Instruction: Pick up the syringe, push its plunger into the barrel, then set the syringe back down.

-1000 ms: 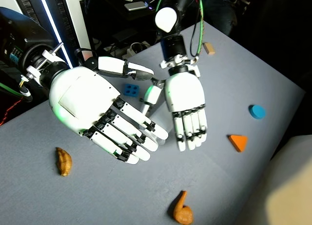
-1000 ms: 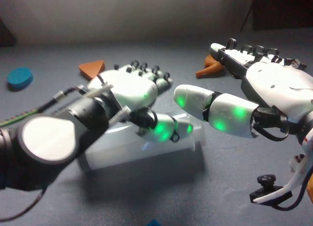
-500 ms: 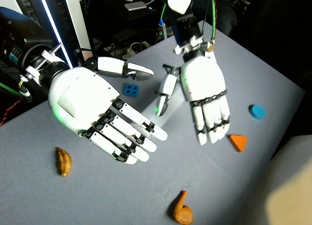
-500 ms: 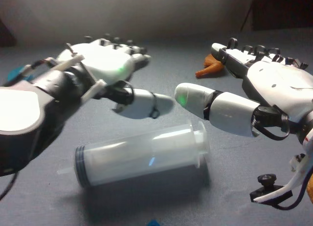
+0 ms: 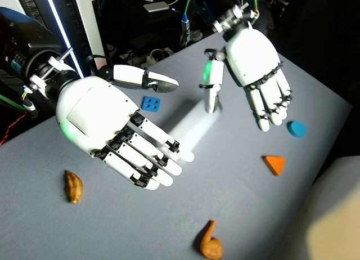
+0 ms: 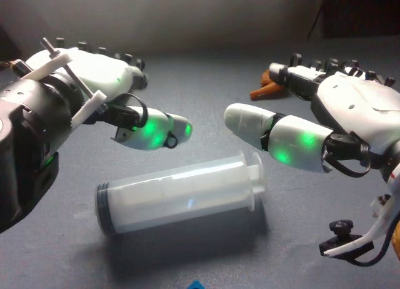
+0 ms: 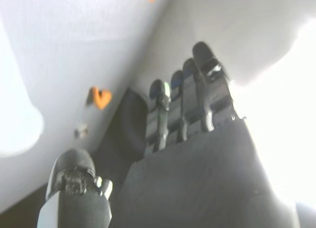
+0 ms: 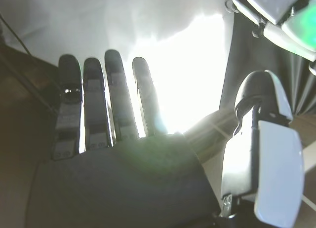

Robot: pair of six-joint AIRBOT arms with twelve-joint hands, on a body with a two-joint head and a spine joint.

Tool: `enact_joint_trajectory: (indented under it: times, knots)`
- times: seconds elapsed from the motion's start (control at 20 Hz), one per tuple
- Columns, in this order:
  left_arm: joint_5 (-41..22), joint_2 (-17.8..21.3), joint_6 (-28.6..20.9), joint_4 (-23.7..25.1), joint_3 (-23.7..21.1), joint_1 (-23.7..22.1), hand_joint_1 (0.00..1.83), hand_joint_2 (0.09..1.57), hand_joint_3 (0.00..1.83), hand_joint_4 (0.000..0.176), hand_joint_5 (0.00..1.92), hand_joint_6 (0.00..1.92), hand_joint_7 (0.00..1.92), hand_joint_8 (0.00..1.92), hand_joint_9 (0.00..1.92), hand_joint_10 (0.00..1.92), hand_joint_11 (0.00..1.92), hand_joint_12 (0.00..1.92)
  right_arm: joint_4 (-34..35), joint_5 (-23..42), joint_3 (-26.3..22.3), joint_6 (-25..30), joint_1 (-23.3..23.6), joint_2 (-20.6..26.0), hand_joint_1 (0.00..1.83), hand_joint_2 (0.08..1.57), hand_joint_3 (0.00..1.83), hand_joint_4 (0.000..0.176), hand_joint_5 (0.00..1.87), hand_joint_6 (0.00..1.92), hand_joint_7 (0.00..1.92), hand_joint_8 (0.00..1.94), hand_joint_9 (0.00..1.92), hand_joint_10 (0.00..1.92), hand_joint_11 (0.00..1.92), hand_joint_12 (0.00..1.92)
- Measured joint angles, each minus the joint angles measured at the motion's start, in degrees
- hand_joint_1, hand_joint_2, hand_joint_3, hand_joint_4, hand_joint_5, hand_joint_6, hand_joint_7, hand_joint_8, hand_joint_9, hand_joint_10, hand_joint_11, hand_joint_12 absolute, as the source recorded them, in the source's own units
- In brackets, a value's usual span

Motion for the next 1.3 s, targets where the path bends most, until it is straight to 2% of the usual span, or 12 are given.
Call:
enact_joint_trajectory:
  times: [0.05,0.1,0.15,0.2,0.25,0.3,0.5,0.55,0.6,0.65,0.7,1.3]
  knots:
    - [0.9,0.7,1.9,-0.7,-1.2,-1.0,0.3,1.19,0.0,0.0,0.88,0.03,0.94,0.29,0.79,0.87,0.63,1.22,0.1,0.0,0.0,0.0,0.0,0.0,0.24,1.06,0.0,0.001,0.79,0.5,0.95,0.08,0.82,0.44,0.62,1.24]
    - [1.2,1.4,2.1,-0.7,-1.7,-1.5,0.3,1.19,0.0,0.0,0.88,0.03,0.94,0.29,0.79,0.87,0.63,1.22,0.2,0.0,-0.1,0.0,0.0,0.0,0.24,1.06,0.0,0.001,0.79,0.5,0.95,0.08,0.82,0.44,0.62,1.24]
    - [2.4,2.7,2.3,-1.0,-2.8,-1.7,0.39,1.22,0.0,0.0,1.03,0.09,0.84,0.96,0.76,1.34,0.72,1.43,2.1,-0.1,-0.5,0.0,0.5,0.0,0.39,1.11,0.0,0.0,0.68,1.33,0.91,0.93,0.85,1.37,0.91,1.63]
    - [3.5,3.3,2.3,-2.1,-3.3,-1.8,0.42,1.24,0.0,0.0,0.87,0.68,0.77,1.38,0.74,1.6,0.77,1.6,2.4,-0.1,-0.7,-0.2,0.5,0.1,0.46,1.13,0.0,0.0,0.76,1.54,0.93,1.37,0.96,1.7,1.06,1.83]
    - [4.0,3.8,2.3,-2.8,-3.5,-1.8,0.42,1.24,0.0,0.0,0.87,0.68,0.77,1.38,0.74,1.6,0.77,1.6,2.7,-0.1,-0.8,-0.2,0.5,0.1,0.46,1.13,0.0,0.0,0.76,1.54,0.93,1.37,0.96,1.7,1.06,1.83]
    - [4.2,4.2,2.3,-2.9,-3.5,-1.8,0.44,1.26,0.0,0.0,0.75,1.68,0.86,1.8,0.86,1.9,0.86,1.89,2.8,-0.5,-0.9,-0.2,0.8,0.1,0.63,1.12,0.0,0.0,0.77,1.88,0.96,1.89,1.13,1.91,1.34,1.92]
    - [1.9,4.2,2.2,-1.2,-3.1,-2.3,0.51,1.27,0.0,0.0,1.1,1.92,1.17,1.92,1.16,1.92,1.2,1.92,2.4,-0.9,-1.5,-0.5,1.3,0.7,0.55,1.28,0.01,0.0,1.2,1.92,1.42,1.94,1.62,1.92,1.76,1.92]
    - [1.6,4.2,2.2,-2.0,-3.1,-2.3,0.51,1.29,0.0,0.0,1.21,1.92,1.27,1.92,1.28,1.92,1.32,1.92,2.4,-0.9,-1.5,-0.6,1.3,0.7,0.48,1.35,0.0,0.086,1.27,1.92,1.46,1.94,1.64,1.92,1.81,1.92]
    - [1.9,4.2,2.2,-2.5,-3.3,-2.3,0.51,1.29,0.0,0.0,1.21,1.92,1.27,1.92,1.28,1.92,1.32,1.92,2.5,-0.9,-1.5,-0.7,1.3,0.7,0.48,1.35,0.0,0.086,1.27,1.92,1.46,1.94,1.64,1.92,1.81,1.92]
    - [2.4,4.3,2.2,-2.4,-4.0,-2.3,0.48,1.32,0.01,0.0,1.31,1.92,1.38,1.92,1.43,1.92,1.45,1.92,2.7,-1.0,-1.8,-1.1,1.6,0.8,0.35,1.44,0.01,0.172,1.34,1.92,1.48,1.94,1.65,1.92,1.83,1.92]
    - [2.7,4.3,-3.1,-2.1,-4.1,-2.0,0.48,1.33,0.01,0.0,1.33,1.92,1.4,1.92,1.46,1.92,1.48,1.92,2.6,-1.0,-2.0,-1.1,1.9,0.8,0.32,1.47,0.01,0.175,1.35,1.92,1.48,1.94,1.65,1.92,1.83,1.92]
    - [3.0,4.3,-12.2,0.6,-4.7,3.7,0.5,1.39,0.0,0.0,1.29,1.92,1.4,1.92,1.43,1.92,1.46,1.92,2.3,-6.6,-5.1,-0.2,5.3,6.4,0.33,1.51,0.0,0.176,1.3,1.92,1.47,1.94,1.64,1.92,1.78,1.92]
